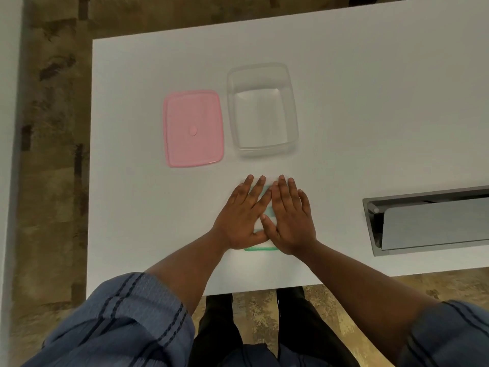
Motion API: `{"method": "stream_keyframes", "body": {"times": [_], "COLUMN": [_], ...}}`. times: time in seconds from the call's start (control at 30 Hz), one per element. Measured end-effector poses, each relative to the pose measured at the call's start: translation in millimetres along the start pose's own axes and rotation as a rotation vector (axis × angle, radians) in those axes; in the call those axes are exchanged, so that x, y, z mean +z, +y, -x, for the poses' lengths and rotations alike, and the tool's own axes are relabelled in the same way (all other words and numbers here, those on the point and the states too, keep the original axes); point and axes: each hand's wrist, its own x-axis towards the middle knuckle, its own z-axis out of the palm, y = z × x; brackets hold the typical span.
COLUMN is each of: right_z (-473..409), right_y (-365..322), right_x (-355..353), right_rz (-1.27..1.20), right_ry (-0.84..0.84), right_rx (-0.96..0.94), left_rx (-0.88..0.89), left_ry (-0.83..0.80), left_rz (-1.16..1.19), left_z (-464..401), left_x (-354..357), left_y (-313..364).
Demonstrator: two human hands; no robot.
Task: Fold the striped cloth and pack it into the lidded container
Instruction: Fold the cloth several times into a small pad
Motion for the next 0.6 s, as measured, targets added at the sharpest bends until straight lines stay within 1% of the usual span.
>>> {"method": "stream_keyframes", "body": {"times": [0.27,0.37,0.47,0.53,0.6], "right_z": [0,1,3,2,0], "right_y": [3,3,1,-3,-4], "right_x": [5,3,-7,-17,-25], "right_rz": [0.013,-0.042,-0.188,-0.330,-0.451], "right_ry": [-0.023,-0.030,0.020,0.092,0.157], "right_rx": [0.004,0.007,0.047,0.163,0.297], "left_rx": [-0.018,-0.048,-0.154,-0.270,-0.425], "left_ry": [0.012,0.004,0.038,0.081,0.158], "left_rz": [0.003,0.032,0.100,0.186,0.321], "left_z": [2,3,7,11,13], "left_x": [-1,-5,-14,-22,-28], "left_y": [3,5,13,19,28]}}
